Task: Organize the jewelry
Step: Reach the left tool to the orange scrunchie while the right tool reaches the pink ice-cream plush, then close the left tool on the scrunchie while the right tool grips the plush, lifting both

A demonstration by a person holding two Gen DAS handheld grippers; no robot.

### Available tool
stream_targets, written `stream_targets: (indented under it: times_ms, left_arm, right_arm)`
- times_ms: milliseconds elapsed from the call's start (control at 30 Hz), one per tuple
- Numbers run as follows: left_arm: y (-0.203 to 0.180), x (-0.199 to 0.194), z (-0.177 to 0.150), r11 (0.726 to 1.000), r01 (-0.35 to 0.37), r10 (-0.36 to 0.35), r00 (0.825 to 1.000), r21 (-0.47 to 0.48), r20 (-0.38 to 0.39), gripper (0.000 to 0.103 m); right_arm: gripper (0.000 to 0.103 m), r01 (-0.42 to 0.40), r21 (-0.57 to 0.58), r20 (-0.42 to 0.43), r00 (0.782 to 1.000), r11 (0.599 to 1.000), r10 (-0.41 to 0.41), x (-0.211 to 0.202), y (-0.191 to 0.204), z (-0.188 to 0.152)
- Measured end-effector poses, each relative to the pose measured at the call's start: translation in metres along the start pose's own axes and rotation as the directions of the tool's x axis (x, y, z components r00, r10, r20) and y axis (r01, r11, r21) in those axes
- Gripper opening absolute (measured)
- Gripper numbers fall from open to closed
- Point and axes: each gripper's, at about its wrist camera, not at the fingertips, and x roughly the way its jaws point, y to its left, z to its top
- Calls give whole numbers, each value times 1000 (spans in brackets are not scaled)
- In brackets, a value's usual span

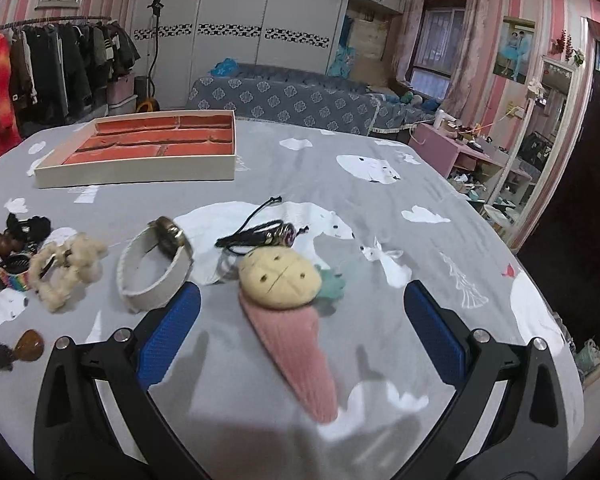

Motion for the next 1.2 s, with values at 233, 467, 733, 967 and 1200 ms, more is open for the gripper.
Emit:
stream_targets:
  times_ms: [233, 467, 733, 967, 1200]
  left_arm:
    - [3, 4, 2, 1000, 4, -5, 1000, -20, -17, 99]
    - [1, 4, 3, 1000, -2, 2, 1000, -6, -6, 98]
    - [0, 6, 4, 1000, 7, -7, 1000, -22, -22, 69]
    - [9, 8, 2, 998, 19, -21, 999, -56, -34, 44]
    - [21, 3, -2, 997, 35, -38, 999, -75, -32, 29]
  right_arm:
    - [86, -55, -5, -66, 996, 998, 55, 31, -1, 8]
    - [57, -103, -15, -120, 988, 995, 100, 49, 2, 12]
    - [48, -111, -31, -122, 987, 993, 107, 50, 4, 12]
    - [45, -123, -30, -112, 987, 992, 119, 48, 2, 12]
    - [44, -132, -14, -81, 988, 991, 131, 28, -3, 8]
